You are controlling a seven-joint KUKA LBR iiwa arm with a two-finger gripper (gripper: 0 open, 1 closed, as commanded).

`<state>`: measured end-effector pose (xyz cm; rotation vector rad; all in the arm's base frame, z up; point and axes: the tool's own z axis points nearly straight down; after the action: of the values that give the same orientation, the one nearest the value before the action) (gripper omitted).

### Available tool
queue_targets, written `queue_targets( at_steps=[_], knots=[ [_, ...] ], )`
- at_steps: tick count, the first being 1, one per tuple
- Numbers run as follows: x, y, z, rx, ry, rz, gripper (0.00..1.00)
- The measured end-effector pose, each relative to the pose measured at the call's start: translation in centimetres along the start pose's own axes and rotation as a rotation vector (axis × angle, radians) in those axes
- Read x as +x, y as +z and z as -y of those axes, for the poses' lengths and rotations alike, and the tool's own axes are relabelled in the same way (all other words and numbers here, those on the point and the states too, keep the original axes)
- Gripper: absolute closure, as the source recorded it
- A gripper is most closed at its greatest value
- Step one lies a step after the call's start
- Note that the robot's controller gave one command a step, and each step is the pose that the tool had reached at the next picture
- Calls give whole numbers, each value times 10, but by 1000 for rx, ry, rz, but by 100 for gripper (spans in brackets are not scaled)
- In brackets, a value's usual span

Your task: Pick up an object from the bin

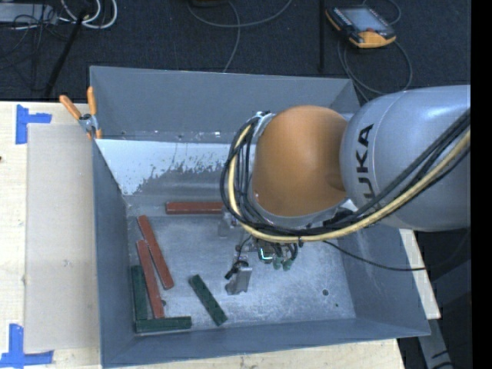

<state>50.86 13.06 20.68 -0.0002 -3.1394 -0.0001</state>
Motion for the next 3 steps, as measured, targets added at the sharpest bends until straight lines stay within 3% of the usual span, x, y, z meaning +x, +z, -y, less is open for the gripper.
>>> queue_targets(
  at_steps=[1,2,3],
  knots=[
    [9,141,-1,2,187,-8,0],
    [22,105,2,0,294,1,0],
    [27,108,-8,0,407,-1,0]
  ],
)
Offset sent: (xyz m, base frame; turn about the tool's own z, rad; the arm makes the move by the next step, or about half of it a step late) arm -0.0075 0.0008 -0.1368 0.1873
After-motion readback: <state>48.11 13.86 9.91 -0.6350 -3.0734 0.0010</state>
